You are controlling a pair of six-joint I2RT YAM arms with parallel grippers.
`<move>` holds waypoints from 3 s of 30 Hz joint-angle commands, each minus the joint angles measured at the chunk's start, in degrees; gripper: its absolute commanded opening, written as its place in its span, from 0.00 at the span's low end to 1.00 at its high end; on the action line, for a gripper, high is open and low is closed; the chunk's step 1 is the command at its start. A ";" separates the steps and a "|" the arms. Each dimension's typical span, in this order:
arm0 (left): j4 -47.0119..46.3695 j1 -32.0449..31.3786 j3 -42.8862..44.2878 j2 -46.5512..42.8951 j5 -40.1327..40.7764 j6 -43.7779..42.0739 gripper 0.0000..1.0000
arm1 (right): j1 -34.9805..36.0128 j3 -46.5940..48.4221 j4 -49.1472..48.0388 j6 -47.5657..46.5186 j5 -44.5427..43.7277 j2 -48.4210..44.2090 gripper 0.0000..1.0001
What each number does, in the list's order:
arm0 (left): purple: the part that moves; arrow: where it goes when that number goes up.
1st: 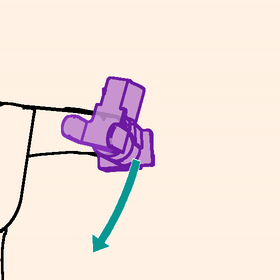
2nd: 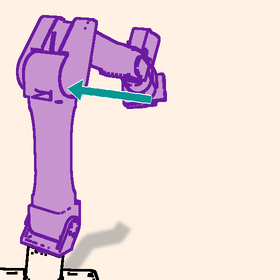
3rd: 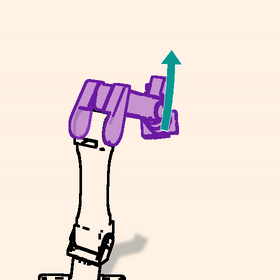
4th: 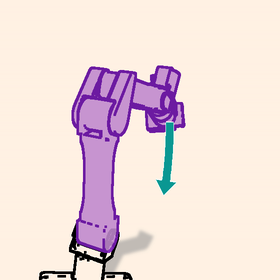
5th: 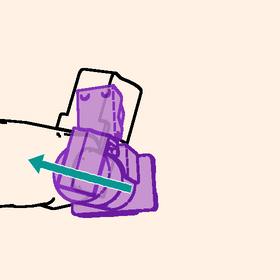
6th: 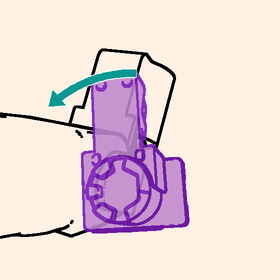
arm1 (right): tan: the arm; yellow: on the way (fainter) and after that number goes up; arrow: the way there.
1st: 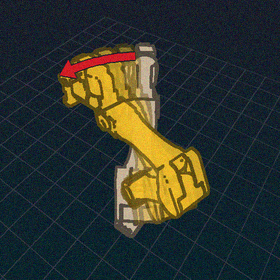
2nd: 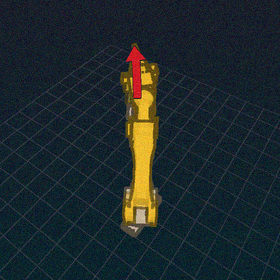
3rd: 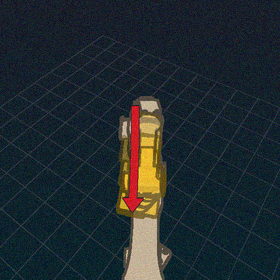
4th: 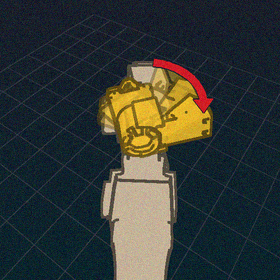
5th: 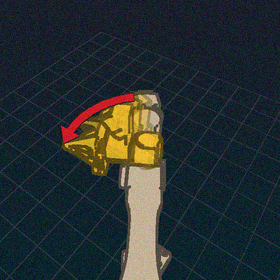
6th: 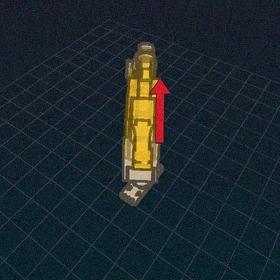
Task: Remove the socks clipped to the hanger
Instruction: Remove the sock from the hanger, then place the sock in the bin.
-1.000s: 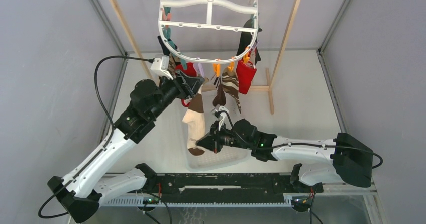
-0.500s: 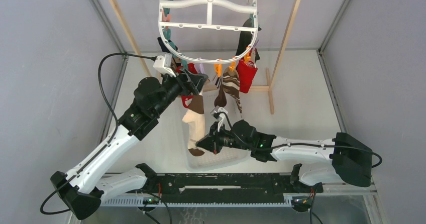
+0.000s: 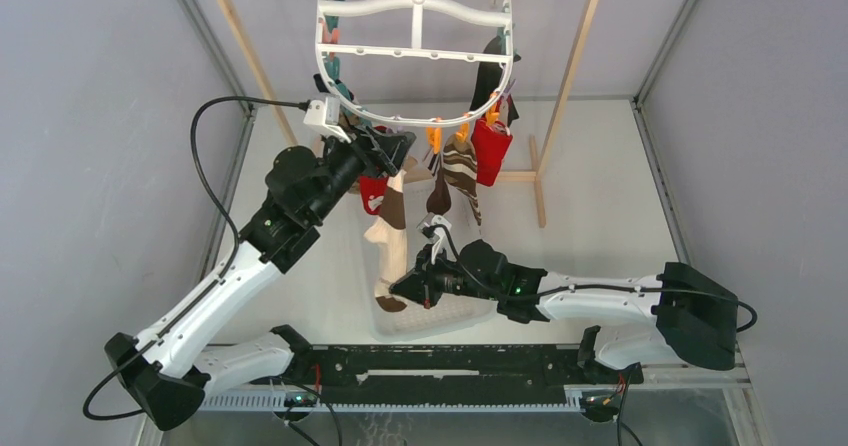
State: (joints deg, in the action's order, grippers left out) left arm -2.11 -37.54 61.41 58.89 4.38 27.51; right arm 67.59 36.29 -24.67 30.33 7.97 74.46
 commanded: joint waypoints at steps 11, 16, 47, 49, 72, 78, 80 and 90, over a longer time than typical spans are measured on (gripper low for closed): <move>-2.40 -0.16 5.11 1.45 0.72 -2.44 0.58 | 0.68 2.03 -1.22 -0.62 -0.08 0.19 0.00; -1.43 -0.10 5.65 1.58 1.27 -2.62 0.54 | 0.53 2.03 -1.26 -0.62 0.03 0.16 0.00; 1.33 -0.05 6.40 1.31 1.68 -2.97 0.33 | 0.69 0.73 -3.07 0.30 1.16 1.09 0.00; 1.40 0.01 5.93 0.80 1.74 -2.84 0.34 | 0.70 0.35 -2.87 0.21 0.76 0.68 0.00; 4.48 -0.06 0.26 -3.03 4.12 -3.11 0.74 | -0.31 -2.28 4.71 -0.80 -4.09 -6.42 0.00; 8.77 0.01 -2.38 -7.07 4.49 -2.93 0.76 | -2.93 -2.28 9.72 -1.06 -4.14 -7.70 0.00; 11.01 -0.10 -3.03 -8.66 4.47 -2.54 0.76 | -3.74 -2.24 11.78 -1.12 -4.06 -7.45 0.00; 16.23 -0.13 -12.92 -21.01 2.65 0.89 0.77 | -3.93 -2.28 20.43 -1.17 -7.68 -4.39 0.19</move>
State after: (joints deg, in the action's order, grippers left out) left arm 12.16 -37.56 52.38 41.93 8.19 26.39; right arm 63.48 33.89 -7.14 29.93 2.59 69.21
